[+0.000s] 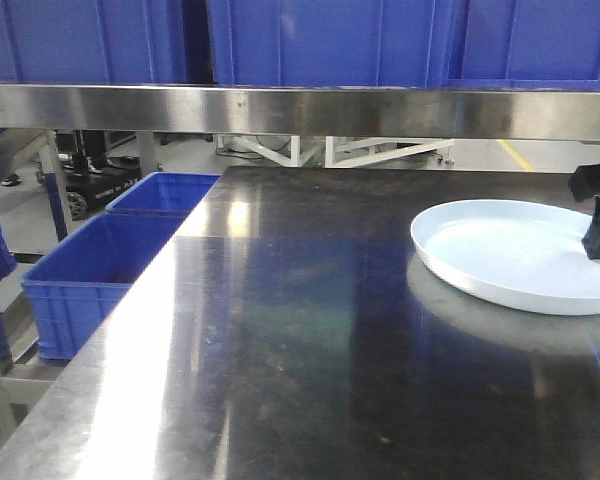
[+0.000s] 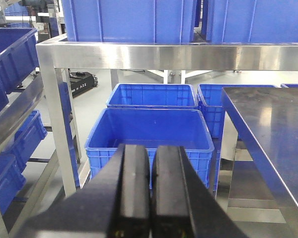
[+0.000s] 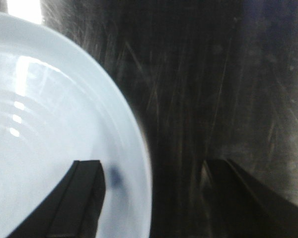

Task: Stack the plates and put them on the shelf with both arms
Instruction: 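Close the right gripper on the plate rim, then lift the white plate up off the table with the right gripper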

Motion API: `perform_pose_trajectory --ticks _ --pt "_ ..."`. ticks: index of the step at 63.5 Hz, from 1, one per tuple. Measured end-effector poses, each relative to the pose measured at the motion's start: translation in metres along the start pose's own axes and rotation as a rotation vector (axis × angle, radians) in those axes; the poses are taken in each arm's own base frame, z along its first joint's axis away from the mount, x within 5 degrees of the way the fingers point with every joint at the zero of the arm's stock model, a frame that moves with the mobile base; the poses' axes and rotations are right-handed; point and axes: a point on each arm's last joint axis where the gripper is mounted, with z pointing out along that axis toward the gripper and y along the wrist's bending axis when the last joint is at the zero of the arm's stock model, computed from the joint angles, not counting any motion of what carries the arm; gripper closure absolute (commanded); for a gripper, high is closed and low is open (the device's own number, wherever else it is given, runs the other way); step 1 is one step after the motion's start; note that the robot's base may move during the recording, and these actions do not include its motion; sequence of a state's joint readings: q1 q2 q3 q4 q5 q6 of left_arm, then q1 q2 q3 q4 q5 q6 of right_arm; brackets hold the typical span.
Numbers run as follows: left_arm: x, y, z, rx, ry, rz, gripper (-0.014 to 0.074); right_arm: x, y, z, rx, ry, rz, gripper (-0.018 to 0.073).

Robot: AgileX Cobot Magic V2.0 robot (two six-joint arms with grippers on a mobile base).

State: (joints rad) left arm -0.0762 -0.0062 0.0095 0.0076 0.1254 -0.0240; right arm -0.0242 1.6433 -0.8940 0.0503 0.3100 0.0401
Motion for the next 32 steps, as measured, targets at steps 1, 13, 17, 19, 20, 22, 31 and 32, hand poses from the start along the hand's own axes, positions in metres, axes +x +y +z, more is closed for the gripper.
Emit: perform_pose_trajectory --ticks 1,13,17,19,20,22,31,32 --pt "0.0 0.0 0.0 0.0 0.0 0.0 0.0495 0.0 0.0 0.0 0.0 0.0 0.0 0.0195" --pt "0.0 0.0 0.0 0.0 0.0 0.0 0.0495 -0.0008 0.0001 0.0 -0.001 -0.008 0.003 0.0464" --pt "0.0 0.0 0.0 0.0 0.0 0.0 0.0495 -0.0022 0.0003 -0.0002 -0.003 -0.019 0.011 0.0515" --pt "0.0 0.0 0.0 0.0 0.0 0.0 0.0495 -0.0033 0.0004 -0.0005 -0.003 -0.025 0.012 0.0504" --pt "0.0 0.0 0.0 0.0 0.0 0.0 0.0495 -0.0033 0.0004 -0.0005 -0.004 -0.025 0.013 0.0503" --pt "0.0 0.0 0.0 0.0 0.0 0.0 0.0495 -0.0035 0.0004 -0.0005 -0.004 -0.027 0.013 0.0504" --pt "0.0 0.0 0.0 0.0 0.0 0.0 0.0495 -0.0038 0.0007 -0.0011 -0.007 -0.029 0.026 0.0503" --pt "0.0 0.0 0.0 0.0 0.0 0.0 0.0495 -0.0041 0.0008 -0.0018 -0.008 -0.032 0.028 0.0503"
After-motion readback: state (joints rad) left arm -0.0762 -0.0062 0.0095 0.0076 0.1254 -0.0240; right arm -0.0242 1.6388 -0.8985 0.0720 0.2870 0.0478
